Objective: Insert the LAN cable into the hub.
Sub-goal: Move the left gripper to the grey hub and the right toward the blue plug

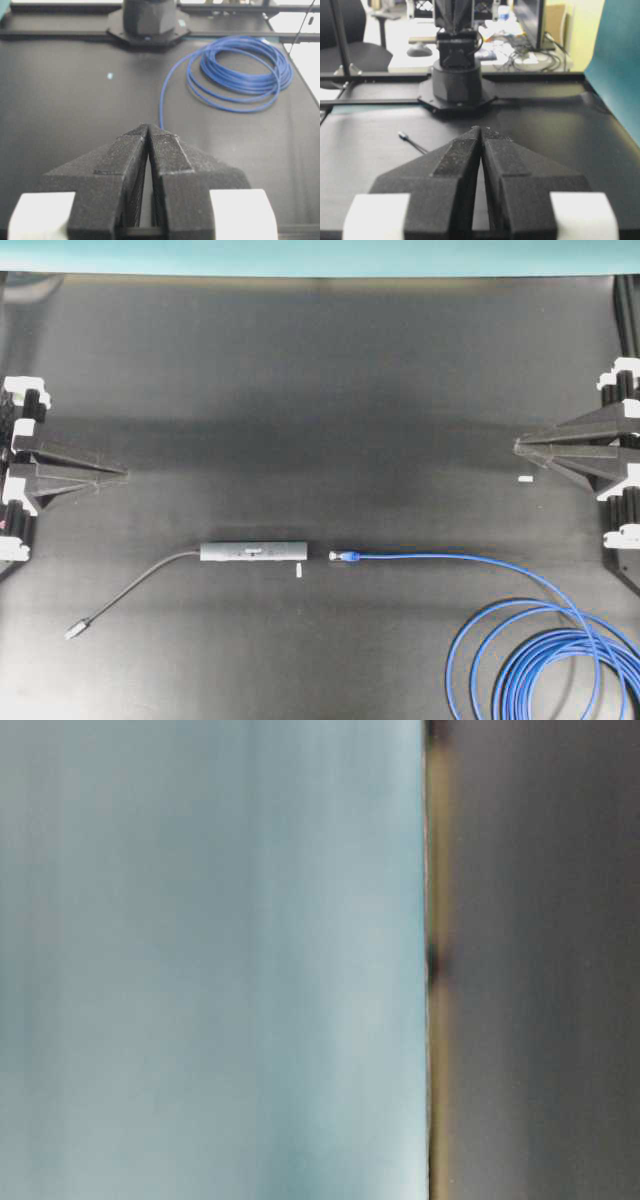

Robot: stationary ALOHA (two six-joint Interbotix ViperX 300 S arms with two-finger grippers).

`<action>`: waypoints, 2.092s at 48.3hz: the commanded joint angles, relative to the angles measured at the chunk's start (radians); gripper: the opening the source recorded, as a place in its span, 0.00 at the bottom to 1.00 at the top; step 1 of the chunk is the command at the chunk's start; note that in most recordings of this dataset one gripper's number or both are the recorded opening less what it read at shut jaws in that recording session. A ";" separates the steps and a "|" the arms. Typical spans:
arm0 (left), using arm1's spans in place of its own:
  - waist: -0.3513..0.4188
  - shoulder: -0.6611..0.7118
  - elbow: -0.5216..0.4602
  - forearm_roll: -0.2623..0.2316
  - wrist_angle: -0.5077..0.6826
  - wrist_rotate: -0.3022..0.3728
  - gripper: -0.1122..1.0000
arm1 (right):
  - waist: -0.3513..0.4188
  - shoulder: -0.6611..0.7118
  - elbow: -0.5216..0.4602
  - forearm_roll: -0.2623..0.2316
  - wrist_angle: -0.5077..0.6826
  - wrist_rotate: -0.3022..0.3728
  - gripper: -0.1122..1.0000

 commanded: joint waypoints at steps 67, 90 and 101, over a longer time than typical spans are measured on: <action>0.008 0.755 0.092 0.041 -0.581 -0.114 0.79 | 0.049 0.650 -0.282 0.035 0.316 0.081 0.85; -0.020 1.163 -0.023 0.041 -0.881 -0.169 0.79 | 0.049 0.655 -0.290 0.040 0.321 0.146 0.84; -0.046 1.238 -0.084 0.041 -0.830 -0.170 0.78 | 0.049 0.653 -0.287 0.040 0.321 0.153 0.84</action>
